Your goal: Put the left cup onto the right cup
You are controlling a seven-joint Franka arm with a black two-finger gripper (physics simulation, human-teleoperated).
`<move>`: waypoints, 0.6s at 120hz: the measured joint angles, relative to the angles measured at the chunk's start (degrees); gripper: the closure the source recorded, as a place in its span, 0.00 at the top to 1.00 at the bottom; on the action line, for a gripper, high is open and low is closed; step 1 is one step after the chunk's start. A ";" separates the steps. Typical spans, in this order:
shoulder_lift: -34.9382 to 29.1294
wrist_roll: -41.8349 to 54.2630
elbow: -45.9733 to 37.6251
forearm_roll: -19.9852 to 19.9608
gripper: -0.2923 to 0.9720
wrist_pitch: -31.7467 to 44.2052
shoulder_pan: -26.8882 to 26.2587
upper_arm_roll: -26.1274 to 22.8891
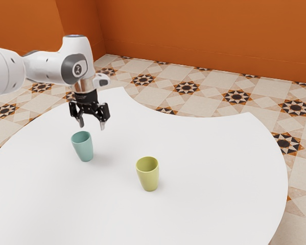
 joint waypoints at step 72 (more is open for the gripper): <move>4.85 3.84 2.66 -0.11 0.72 2.08 2.54 -0.70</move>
